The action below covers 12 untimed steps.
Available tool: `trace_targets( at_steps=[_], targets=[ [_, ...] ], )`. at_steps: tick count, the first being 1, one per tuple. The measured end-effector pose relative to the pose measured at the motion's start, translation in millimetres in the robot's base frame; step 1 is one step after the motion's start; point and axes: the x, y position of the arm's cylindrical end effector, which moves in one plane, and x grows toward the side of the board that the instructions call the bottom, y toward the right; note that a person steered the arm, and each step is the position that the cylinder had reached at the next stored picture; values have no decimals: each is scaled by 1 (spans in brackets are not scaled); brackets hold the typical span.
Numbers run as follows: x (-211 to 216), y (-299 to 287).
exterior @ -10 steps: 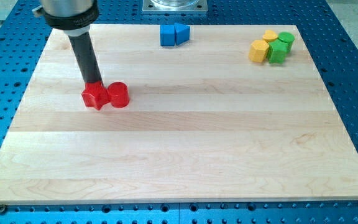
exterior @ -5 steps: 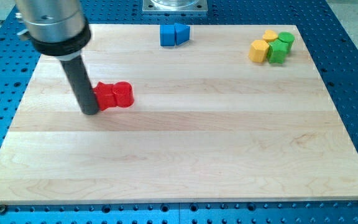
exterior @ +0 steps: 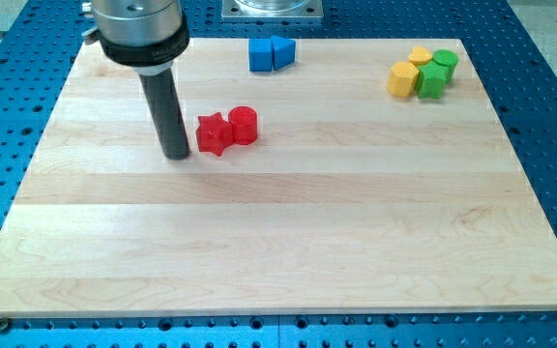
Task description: Move the red circle parallel left to the yellow hexagon
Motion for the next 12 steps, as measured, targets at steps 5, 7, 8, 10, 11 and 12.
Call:
trace_targets(
  at_steps=[5,7,8,10,11,12],
  targets=[
    [-20,179],
    [8,142],
    [-14,128],
    [-83,130],
    [-93,162],
    [-93,193]
  ],
)
